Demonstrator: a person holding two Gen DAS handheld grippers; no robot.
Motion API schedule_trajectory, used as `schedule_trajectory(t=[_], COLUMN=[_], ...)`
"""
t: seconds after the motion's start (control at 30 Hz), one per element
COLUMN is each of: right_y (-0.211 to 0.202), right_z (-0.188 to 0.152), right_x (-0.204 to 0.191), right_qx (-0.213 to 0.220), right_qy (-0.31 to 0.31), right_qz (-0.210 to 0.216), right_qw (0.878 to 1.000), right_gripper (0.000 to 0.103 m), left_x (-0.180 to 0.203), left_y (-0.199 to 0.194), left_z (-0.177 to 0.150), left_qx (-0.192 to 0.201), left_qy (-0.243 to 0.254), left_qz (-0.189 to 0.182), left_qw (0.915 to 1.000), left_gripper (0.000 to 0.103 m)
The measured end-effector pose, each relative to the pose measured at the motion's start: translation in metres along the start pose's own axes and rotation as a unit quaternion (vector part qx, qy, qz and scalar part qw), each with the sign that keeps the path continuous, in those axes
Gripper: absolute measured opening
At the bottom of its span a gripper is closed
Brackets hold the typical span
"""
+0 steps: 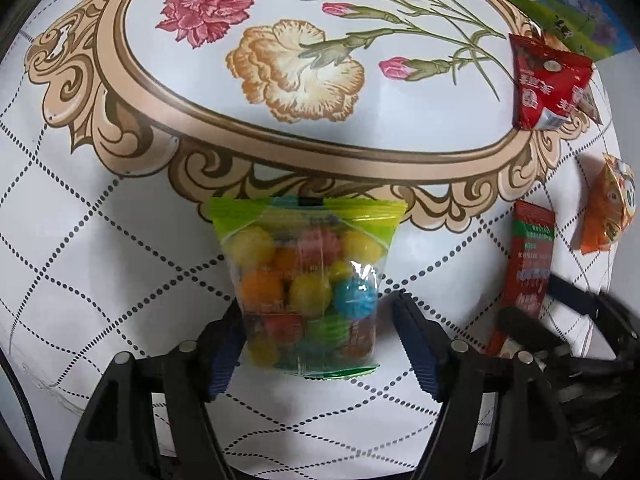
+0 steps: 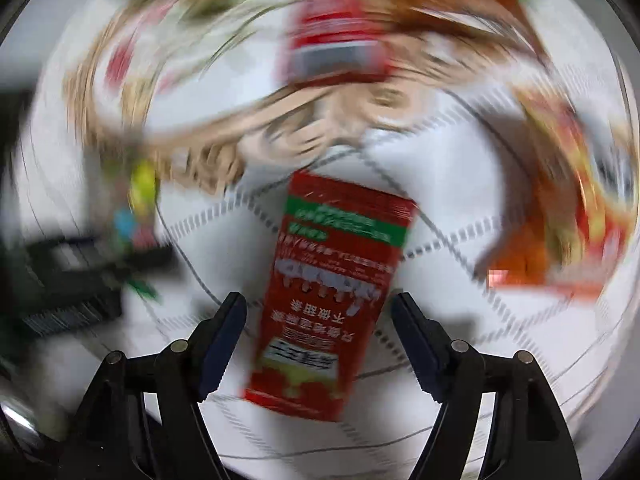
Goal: Organize snacks
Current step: 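Grasp the clear candy ball bag with left tool while right tool grasps red sauce packet, then carry both packets into the box and open both tools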
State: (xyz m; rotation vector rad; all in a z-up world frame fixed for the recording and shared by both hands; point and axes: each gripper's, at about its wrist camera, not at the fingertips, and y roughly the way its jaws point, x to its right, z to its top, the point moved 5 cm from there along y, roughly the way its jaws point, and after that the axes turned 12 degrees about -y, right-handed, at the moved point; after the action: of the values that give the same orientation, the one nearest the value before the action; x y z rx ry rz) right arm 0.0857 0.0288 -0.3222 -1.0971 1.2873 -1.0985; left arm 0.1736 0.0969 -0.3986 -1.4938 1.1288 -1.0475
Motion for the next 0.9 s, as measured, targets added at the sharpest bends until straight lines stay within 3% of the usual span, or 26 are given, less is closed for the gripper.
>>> schedule_trajectory(t=[0.07, 0.23, 0.3, 0.4, 0.57, 0.7, 0.9], right_y=[-0.002, 0.012, 0.025, 0.03, 0.032, 0.023, -0.006], right_z=[-0.002, -0.009, -0.01, -0.015, -0.035, -0.046, -0.046], right_x=[0.009, 0.005, 0.001, -0.003, -0.01, -0.02, -0.035], right_qx=[0.011, 0.013, 0.02, 0.03, 0.048, 0.062, 0.083], right_qy=[0.066, 0.036, 0.034, 0.031, 0.013, 0.003, 0.009], right_qz=[0.026, -0.021, -0.037, -0.062, -0.079, -0.071, -0.024], right_qw=[0.997, 0.999, 0.999, 0.997, 0.996, 0.996, 0.996], right_gripper=[0.078, 0.078, 0.078, 0.067, 0.051, 0.048, 0.047], left_x=[-0.004, -0.002, 0.003, 0.007, 0.01, 0.009, 0.016], left_y=[0.006, 0.006, 0.0, -0.002, -0.01, -0.01, -0.03], left_z=[0.006, 0.019, 0.016, 0.015, 0.009, 0.006, -0.004], left_qx=[0.004, 0.027, 0.042, 0.055, 0.062, 0.064, 0.068], left_qy=[-0.005, -0.004, 0.008, 0.017, 0.017, 0.018, 0.02], left_qz=[0.001, 0.013, 0.025, 0.036, 0.036, 0.031, 0.006], left_qw=[1.0, 0.9995, 0.9988, 0.9977, 0.9973, 0.9973, 0.9974], left_gripper=[0.071, 0.07, 0.061, 0.052, 0.05, 0.049, 0.049])
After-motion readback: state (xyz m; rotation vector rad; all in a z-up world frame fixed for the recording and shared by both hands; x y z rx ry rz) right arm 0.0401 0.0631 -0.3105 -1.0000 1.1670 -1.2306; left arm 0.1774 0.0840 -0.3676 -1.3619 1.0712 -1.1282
